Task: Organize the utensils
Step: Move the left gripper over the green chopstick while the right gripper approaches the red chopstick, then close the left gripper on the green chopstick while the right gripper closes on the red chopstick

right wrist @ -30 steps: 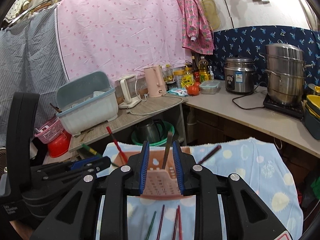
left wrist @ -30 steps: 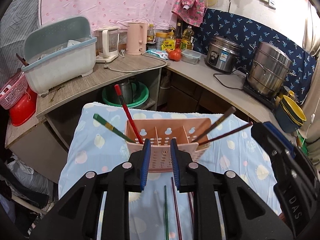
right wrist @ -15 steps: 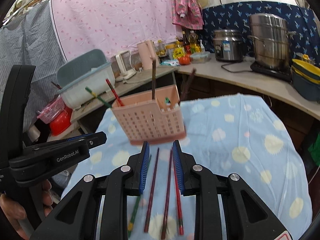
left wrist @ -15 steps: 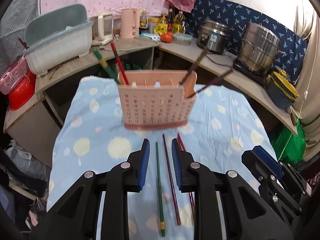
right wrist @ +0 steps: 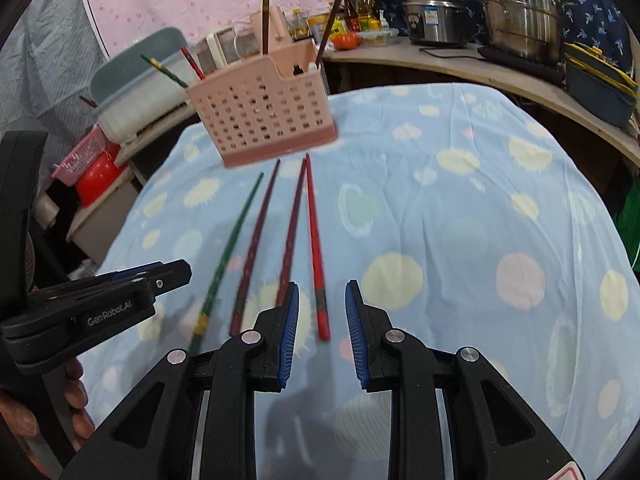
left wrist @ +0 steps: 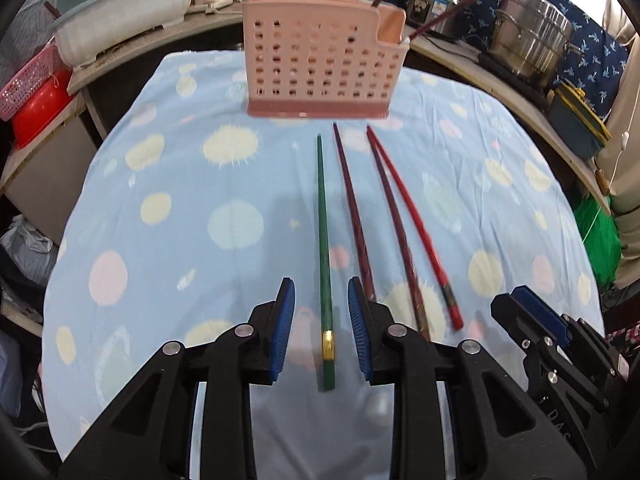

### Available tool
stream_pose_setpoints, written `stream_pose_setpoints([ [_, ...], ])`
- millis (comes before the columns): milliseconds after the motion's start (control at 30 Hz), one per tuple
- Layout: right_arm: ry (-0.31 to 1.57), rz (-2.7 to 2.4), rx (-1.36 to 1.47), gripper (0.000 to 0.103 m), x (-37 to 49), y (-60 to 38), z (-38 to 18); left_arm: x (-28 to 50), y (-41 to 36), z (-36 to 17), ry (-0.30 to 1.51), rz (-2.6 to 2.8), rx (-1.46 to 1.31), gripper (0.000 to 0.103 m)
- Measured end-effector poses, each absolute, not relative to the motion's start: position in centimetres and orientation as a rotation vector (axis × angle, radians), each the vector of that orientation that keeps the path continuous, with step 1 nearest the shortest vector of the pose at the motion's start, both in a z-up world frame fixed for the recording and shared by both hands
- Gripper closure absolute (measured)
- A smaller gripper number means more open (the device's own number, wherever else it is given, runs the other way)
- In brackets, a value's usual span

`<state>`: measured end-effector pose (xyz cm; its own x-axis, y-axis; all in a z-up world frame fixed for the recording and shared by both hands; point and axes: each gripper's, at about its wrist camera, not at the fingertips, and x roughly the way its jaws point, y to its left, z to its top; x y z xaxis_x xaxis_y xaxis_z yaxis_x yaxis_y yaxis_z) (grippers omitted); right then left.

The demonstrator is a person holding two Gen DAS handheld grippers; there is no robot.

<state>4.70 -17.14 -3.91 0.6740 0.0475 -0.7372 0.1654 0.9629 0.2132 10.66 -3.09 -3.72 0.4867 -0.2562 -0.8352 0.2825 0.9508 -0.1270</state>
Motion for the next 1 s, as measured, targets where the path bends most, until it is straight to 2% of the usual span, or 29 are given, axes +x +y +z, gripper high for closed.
stream_pose_setpoints([
  [267, 0.867, -0.074, 0.253, 0.079, 5.1, -17.2, -5.9, 9.4, -2.8, -7.3, 1.066, -0.312, 0.041, 0.077],
  [1000, 0.912, -0.069, 0.198, 0.081, 7.7, -15.7, -7.6, 9.2, -3.5, -7.6, 1.007, -0.32, 0.102, 0.077],
])
